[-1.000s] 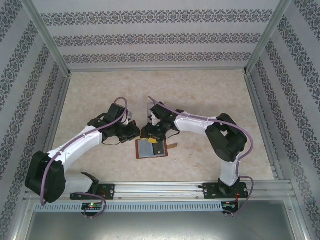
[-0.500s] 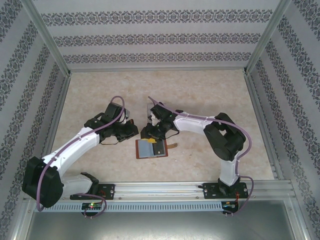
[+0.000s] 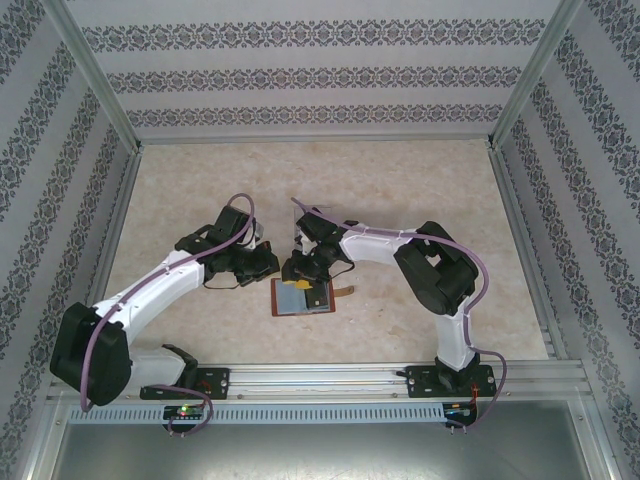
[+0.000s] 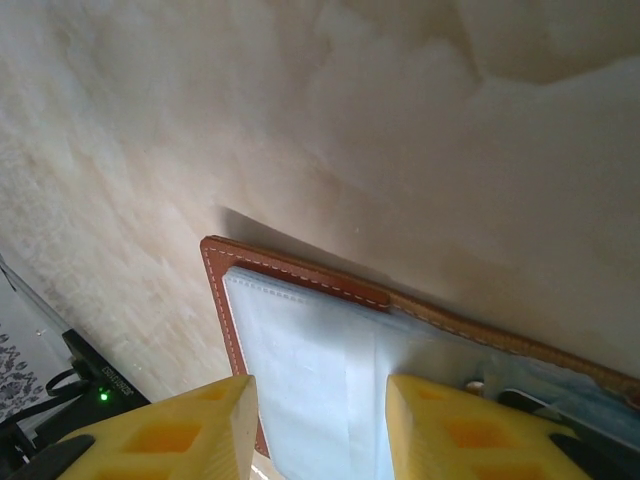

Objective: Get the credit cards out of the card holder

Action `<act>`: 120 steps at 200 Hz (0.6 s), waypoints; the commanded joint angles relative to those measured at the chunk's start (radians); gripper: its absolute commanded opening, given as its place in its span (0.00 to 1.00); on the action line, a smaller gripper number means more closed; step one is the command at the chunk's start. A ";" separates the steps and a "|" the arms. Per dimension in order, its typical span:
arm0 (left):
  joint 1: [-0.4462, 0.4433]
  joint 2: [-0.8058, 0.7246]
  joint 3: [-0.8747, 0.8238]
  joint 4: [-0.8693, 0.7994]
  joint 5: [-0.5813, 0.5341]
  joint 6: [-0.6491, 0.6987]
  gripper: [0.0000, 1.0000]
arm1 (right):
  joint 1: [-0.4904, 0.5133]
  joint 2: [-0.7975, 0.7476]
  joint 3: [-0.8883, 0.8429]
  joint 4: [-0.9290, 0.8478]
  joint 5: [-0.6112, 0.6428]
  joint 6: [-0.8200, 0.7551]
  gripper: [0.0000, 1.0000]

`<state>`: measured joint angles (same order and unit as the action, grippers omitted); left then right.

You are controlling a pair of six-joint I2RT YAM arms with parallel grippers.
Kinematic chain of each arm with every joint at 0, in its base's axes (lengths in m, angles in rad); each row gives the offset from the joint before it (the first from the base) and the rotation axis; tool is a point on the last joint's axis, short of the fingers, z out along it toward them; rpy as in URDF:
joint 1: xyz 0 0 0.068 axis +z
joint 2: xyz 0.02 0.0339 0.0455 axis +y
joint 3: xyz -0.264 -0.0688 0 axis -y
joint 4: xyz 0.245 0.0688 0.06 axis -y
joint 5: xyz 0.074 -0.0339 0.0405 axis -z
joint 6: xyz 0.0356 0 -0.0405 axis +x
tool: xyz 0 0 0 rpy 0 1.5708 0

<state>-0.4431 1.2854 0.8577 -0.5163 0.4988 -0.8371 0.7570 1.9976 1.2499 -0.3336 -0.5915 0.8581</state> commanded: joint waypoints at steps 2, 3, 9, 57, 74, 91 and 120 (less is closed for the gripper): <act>-0.002 0.016 0.014 0.005 0.024 0.014 0.00 | 0.000 -0.055 0.016 -0.027 0.028 -0.008 0.41; -0.003 0.016 0.014 0.006 0.023 0.014 0.00 | 0.000 -0.057 0.016 -0.026 0.027 -0.008 0.41; -0.006 0.018 0.012 0.012 0.025 0.010 0.00 | -0.003 -0.071 0.013 -0.024 0.027 -0.005 0.41; -0.045 0.071 -0.004 0.083 0.036 -0.025 0.00 | -0.044 -0.151 -0.042 -0.029 0.030 -0.007 0.42; -0.066 0.104 -0.004 0.108 0.041 -0.036 0.00 | -0.060 -0.174 -0.072 -0.037 0.036 -0.011 0.42; -0.088 0.143 -0.004 0.144 0.050 -0.051 0.00 | -0.072 -0.195 -0.105 -0.053 0.052 -0.021 0.41; -0.125 0.214 -0.008 0.216 0.061 -0.080 0.00 | -0.093 -0.222 -0.161 -0.084 0.090 -0.042 0.40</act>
<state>-0.5373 1.4544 0.8577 -0.3939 0.5377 -0.8772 0.6758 1.8141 1.1358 -0.3698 -0.5446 0.8497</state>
